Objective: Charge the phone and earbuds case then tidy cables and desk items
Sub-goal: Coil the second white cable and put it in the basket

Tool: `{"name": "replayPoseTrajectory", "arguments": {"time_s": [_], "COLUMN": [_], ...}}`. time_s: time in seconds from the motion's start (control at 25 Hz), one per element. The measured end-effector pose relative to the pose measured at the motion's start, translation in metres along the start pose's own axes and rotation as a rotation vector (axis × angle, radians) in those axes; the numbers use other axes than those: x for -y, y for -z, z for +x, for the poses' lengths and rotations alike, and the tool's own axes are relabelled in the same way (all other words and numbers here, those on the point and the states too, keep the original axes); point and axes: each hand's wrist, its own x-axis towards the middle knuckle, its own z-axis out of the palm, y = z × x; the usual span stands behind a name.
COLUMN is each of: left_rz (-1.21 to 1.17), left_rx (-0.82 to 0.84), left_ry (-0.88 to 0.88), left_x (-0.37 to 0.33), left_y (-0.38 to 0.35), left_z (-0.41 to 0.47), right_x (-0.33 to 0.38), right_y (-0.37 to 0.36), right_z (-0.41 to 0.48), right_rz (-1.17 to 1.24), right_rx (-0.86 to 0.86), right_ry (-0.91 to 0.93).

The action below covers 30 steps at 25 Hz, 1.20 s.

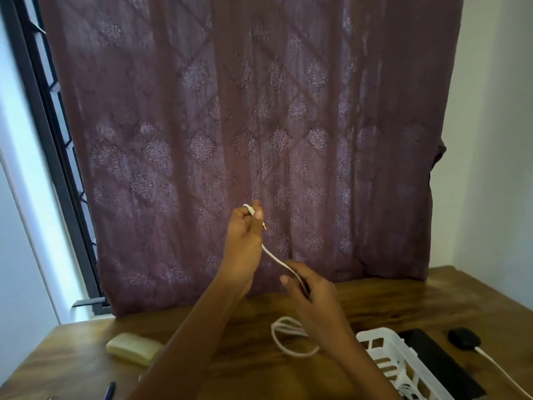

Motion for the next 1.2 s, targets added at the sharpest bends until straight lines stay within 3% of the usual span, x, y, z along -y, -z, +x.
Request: {"name": "replayPoseTrajectory", "arguments": {"time_s": [0.16,0.24,0.32,0.4,0.56,0.68,0.76,1.08,1.2], "left_rz": [0.348,0.509,0.602,0.586,0.371,-0.004,-0.199,-0.57,-0.724], "left_rx": [0.025,0.086,0.156,0.206,0.352,0.491,0.496,0.337,0.258], "left_ry": [-0.206,-0.249,-0.239,-0.205,-0.068,0.163,0.269,0.381,0.425], "left_x": [0.021,0.034,0.043,0.047,0.037,0.022,0.013,0.014,0.015], "left_y": [0.002,0.004,0.005,0.001,-0.007,-0.016,-0.024,-0.055,-0.062], "left_z": [-0.001,-0.003,-0.009,-0.017,-0.027,-0.036,-0.039,-0.035,-0.034], "right_x": [-0.004,-0.005,-0.006,-0.007,-0.007,-0.006,-0.006,-0.02,-0.019], "right_y": [0.011,0.02,0.029,0.039,0.053,0.063,0.067,0.061,0.053], "right_z": [-0.008,-0.007,-0.001,0.006,0.023,0.033,0.039,0.045,0.04], "right_rz": [-0.267,-0.522,-0.631,-0.61,-0.444,-0.284,-0.156,0.287,0.532], "right_rx": [-0.141,-0.27,-0.338,-0.385,-0.404,-0.365,-0.301,-0.037,0.043], "right_ry": [0.1,0.265,0.448,0.569,0.622,0.576,0.507,0.103,-0.192]}}
